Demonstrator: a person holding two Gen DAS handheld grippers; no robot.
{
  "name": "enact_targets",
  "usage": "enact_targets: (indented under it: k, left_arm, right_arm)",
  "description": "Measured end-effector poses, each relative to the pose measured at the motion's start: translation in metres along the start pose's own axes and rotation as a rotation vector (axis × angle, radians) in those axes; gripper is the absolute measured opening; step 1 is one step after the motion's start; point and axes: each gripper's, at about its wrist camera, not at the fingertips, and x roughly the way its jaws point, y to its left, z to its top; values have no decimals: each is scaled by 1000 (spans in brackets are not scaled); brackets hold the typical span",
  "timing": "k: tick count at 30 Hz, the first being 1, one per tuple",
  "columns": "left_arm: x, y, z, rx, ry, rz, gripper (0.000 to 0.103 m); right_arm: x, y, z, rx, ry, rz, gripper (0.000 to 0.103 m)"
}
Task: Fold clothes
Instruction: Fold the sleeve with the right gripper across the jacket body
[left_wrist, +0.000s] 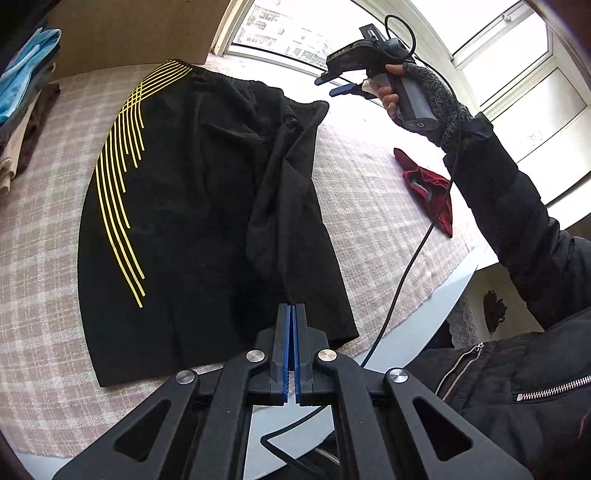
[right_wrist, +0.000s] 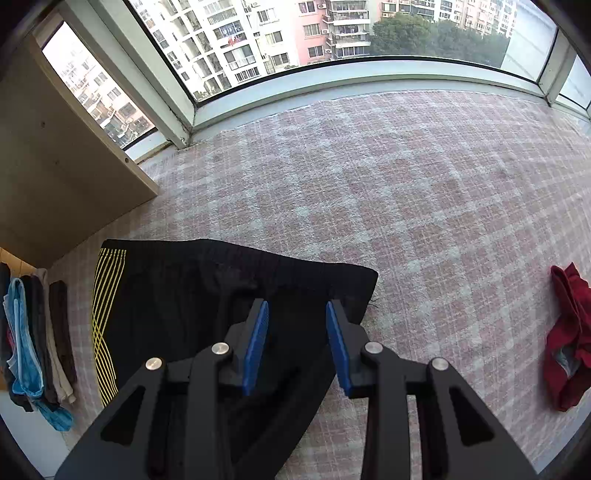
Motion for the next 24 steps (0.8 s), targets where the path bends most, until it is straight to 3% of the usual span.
enact_targets:
  k: [3,5,10,14,15,16,17,21,24]
  left_arm:
    - [-1,-1,3,17,2,6,1]
    - [-3,0,4,20,0,5,1]
    - [0,2,8,14,1,1,1]
    - [1,4,9,9,6,4,1]
    - [1,5,9,8,8,5,1]
    - [1,5,9,6,9,6,1]
    - [1,6,9,4,9,5,1]
    - [0,10,7,-10,1,-6,1]
    - [-6,17,6,-26,-21,-15,1]
  right_arm:
    - [-1,-15,-3,44,-13,-19,33]
    - [3,-26,-5,63,-2,-31,40]
    - [30,-46,-5,139,60,38,41]
    - [57,-41,-7,128,123,49,40]
    - [59,-42,-7,135,117,60,39]
    - [56,-44,-7,153,84,80,24]
    - [54,-47,-7,171,70,104,2]
    - [30,-51,-5,218,21,221,2]
    - [-4,-22,4,154,-37,282,1]
